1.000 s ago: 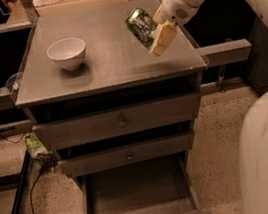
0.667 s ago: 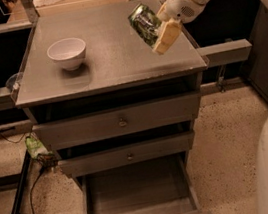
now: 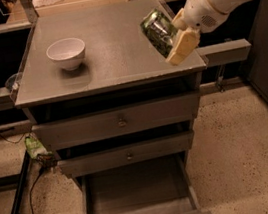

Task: Place green can into bottom drawer

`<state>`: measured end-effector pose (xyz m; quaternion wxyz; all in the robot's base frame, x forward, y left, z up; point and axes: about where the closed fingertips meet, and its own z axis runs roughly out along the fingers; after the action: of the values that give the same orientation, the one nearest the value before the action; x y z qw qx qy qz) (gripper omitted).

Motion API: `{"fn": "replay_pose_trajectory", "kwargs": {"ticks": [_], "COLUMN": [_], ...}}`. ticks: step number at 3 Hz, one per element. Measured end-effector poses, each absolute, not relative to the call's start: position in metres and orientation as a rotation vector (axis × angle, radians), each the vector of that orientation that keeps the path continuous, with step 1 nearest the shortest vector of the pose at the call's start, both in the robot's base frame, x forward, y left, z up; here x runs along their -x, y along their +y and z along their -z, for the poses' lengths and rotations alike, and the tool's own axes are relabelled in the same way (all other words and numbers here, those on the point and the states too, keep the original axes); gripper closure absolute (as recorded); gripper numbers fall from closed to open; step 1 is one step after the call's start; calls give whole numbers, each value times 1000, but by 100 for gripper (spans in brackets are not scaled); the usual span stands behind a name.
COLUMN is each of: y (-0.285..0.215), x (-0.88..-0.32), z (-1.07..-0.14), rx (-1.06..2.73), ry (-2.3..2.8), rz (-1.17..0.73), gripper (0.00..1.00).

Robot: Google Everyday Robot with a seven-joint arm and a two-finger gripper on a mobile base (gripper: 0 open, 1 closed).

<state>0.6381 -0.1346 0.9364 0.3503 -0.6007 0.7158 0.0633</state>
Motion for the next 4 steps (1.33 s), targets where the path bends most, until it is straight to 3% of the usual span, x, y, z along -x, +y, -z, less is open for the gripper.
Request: {"fn": "replay_pose_trajectory", "kwargs": {"ticks": [3, 4], "y": [-145, -157], "x": [-625, -575], "z": [-927, -933], "rx": [1463, 1426], "ry": [1833, 1849], "rz": [-284, -347], "gripper": [100, 100]}}
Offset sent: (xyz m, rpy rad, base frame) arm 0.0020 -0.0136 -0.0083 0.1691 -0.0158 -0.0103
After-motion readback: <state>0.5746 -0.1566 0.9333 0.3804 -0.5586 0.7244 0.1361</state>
